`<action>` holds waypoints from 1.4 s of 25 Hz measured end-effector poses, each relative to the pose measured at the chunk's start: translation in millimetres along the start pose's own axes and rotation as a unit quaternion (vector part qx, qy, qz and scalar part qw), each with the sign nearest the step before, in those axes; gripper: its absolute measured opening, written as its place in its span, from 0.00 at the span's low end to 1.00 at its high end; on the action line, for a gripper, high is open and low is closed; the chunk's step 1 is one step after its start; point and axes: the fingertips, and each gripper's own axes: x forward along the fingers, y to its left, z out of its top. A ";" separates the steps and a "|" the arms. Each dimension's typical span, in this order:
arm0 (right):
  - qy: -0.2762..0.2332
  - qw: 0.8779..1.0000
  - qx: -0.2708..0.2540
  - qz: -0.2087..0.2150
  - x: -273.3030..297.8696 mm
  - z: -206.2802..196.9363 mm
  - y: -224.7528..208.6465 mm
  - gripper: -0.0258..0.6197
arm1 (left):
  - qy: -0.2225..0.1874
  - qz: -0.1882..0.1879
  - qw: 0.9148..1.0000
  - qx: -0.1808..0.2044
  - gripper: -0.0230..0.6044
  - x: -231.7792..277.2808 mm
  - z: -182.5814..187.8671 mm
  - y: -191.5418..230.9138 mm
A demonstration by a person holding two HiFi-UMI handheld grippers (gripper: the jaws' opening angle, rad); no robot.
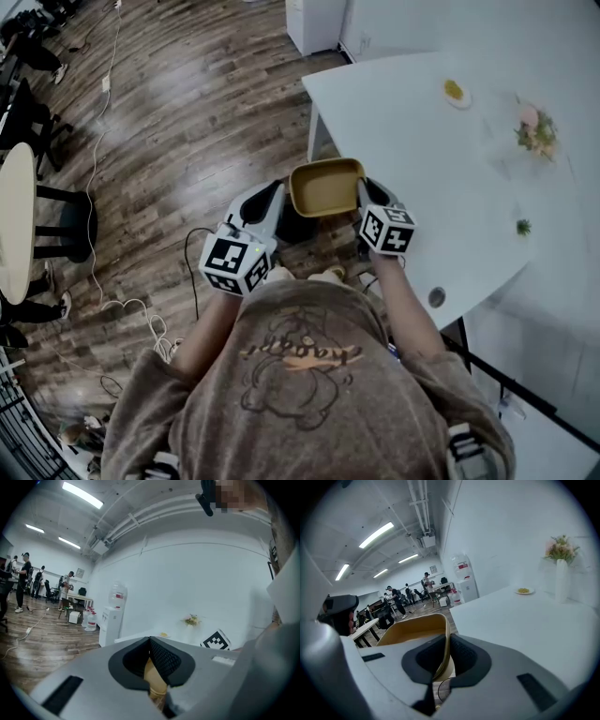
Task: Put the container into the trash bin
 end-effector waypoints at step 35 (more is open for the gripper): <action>0.073 0.997 -0.013 0.035 109.9 -69.4 47.0 0.09 | 0.031 0.066 0.995 -0.064 0.04 20.6 -59.1 130.9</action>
